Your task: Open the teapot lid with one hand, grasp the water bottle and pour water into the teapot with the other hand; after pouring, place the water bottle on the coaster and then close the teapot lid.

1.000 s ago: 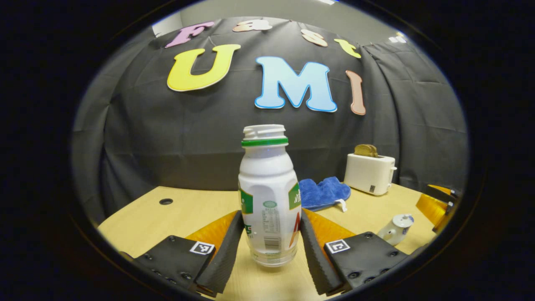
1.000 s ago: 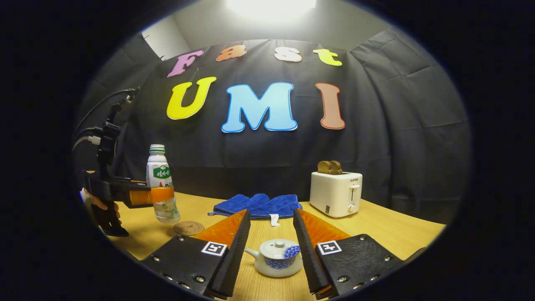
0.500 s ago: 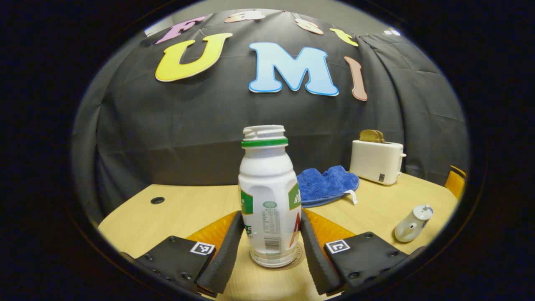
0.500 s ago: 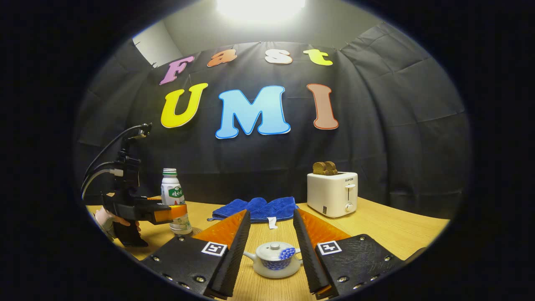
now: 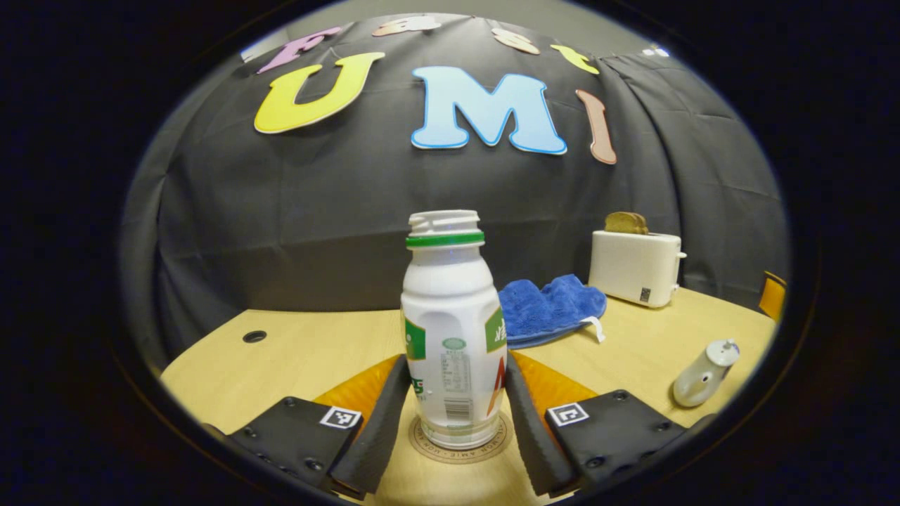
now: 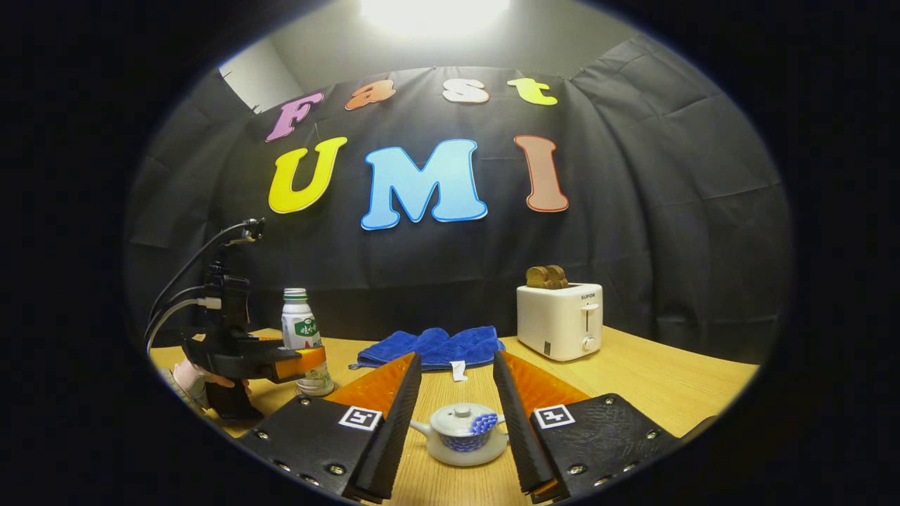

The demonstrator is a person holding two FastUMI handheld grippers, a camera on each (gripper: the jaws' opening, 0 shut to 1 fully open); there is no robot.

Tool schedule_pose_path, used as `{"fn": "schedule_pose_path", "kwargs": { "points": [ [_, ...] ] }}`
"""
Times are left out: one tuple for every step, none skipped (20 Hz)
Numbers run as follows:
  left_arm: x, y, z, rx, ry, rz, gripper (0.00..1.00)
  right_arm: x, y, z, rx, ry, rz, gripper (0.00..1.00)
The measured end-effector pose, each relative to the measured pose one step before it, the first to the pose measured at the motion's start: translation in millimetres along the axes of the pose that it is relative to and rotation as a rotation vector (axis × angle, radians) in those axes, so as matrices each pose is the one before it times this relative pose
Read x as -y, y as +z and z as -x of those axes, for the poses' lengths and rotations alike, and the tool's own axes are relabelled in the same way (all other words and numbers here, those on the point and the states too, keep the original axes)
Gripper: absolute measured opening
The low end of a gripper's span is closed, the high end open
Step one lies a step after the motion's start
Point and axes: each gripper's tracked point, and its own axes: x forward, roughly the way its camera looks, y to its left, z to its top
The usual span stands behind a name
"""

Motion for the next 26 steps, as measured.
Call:
{"fn": "schedule_pose_path", "kwargs": {
  "points": [
    [-0.15,-1.16,0.1,0.00171,0.00269,0.00486,0.77,0.05,0.41,0.33,-0.00037,-0.00013,0.00197,0.64],
    [-0.76,0.93,-0.73,0.00381,0.00175,0.00513,0.82,0.86,0.58,-0.22,0.00248,-0.00168,0.00291,0.64],
    [-0.62,-0.2,-0.22,0.00281,0.00126,0.00268,0.86,0.9,1.86,0.23,0.00348,-0.00328,0.00134,0.64],
    [0.28,0.57,-0.08,0.00172,-0.00127,-0.00039,0.82,1.6,-0.21,0.28,0.00247,-0.00395,-0.00103,0.64],
    [0.83,-1.34,-0.65,0.00026,-0.00141,-0.00367,0.84,0.98,0.29,0.3,0.00174,-0.00316,-0.00276,0.64],
    [-0.05,0.58,-0.87,-0.00093,0.00056,-0.00574,0.87,0.52,0.16,-0.57,0.00057,-0.00265,-0.00165,0.64],
    [0.23,0.14,-0.17,0.00033,0.00116,-0.0044,0.83,0.11,0.07,-0.14,-0.00096,-0.00193,0.00084,0.64],
    [0.41,-0.13,-0.07,-0.00155,0.00148,-0.0068,0.8,0.07,-0.97,0.38,-0.00082,-0.00043,0.00171,0.64],
    [1.57,-0.49,0.22,-0.00082,-0.00017,-0.00772,0.83,-0.52,0.07,0.37,-0.00085,0.00091,0.0014,0.64],
    [0.02,-0.05,-0.18,-0.00111,0.00136,-0.00594,0.87,0.05,-0.5,-0.45,-0.00117,0.00065,0.00104,0.64],
    [0.24,-0.39,-0.35,-0.00078,0.00066,-0.00173,0.9,-0.12,0.02,-0.18,-0.00171,0.00024,0.00049,0.64],
    [0.02,-1.11,0.37,-0.00477,-0.00148,0.00165,0.91,0.11,-0.65,-0.37,-0.00164,-0.00064,0.00073,0.64],
    [0.51,-2.57,0.26,-0.00612,-0.00118,0.00369,0.89,0.45,0.05,0.12,-0.00064,-0.00106,0.00011,0.64],
    [0.07,-1.64,0.15,-0.00394,0.00099,0.00758,0.88,0.05,0.05,-0.26,0.00008,-0.00057,-0.00076,0.64],
    [0.79,-0.78,-0.37,-0.00221,-0.00489,0.0104,0.94,0.16,0.02,-0.07,-0.00028,-0.00046,-0.00036,0.64],
    [1.73,-0.73,0.86,-0.00054,-0.00514,0.00977,1.0,0.36,-1.06,0.07,-0.00111,-0.00124,0.00147,0.64],
    [0.16,0.7,0.35,0.00232,0.00084,0.00596,1.0,-0.21,-0.03,0.23,-0.00016,-0.00033,0.00136,0.64],
    [0.41,1.18,1.33,0.00389,0.00035,0.00131,0.97,0.24,-0.1,-0.22,-0.0005,0.00003,0.0004,0.64],
    [-0.58,2.11,2.17,0.00682,0.0039,-0.0024,1.0,0.23,0.04,0.22,-0.00067,0.00038,-0.00009,0.64],
    [-1.24,2.27,2.74,0.00596,0.0079,-0.0053,1.0,-0.25,0.49,0.15,-0.00078,0.00074,-0.00045,0.64],
    [-0.06,2.46,1.89,0.01065,0.00515,-0.00518,1.0,-0.83,-0.62,-0.15,-0.00126,0.00124,-0.00064,0.64],
    [1.13,1.13,2.71,0.00562,-0.00243,-0.00112,1.0,-0.3,-0.48,0.17,-0.00114,0.00165,-0.00215,0.64],
    [1.89,1.81,3.43,0.00496,-0.00592,0.00126,1.0,-0.42,-0.06,0.2,-0.0017,0.00155,-0.00195,0.64],
    [1.95,1.85,2.75,0.00632,-0.00373,0.00222,1.0,-0.06,-0.23,-0.04,-0.00081,0.00069,0.00071,0.64],
    [1.46,1.78,2.79,0.00467,-0.00123,0.00177,1.0,-0.07,-0.52,-0.19,0.00009,0.00013,0.00087,0.64],
    [0.88,1.13,3.39,0.0044,0.00153,-0.00234,1.0,-0.1,0.55,0.13,0.00085,0.00072,-0.0002,0.64]
  ]
}}
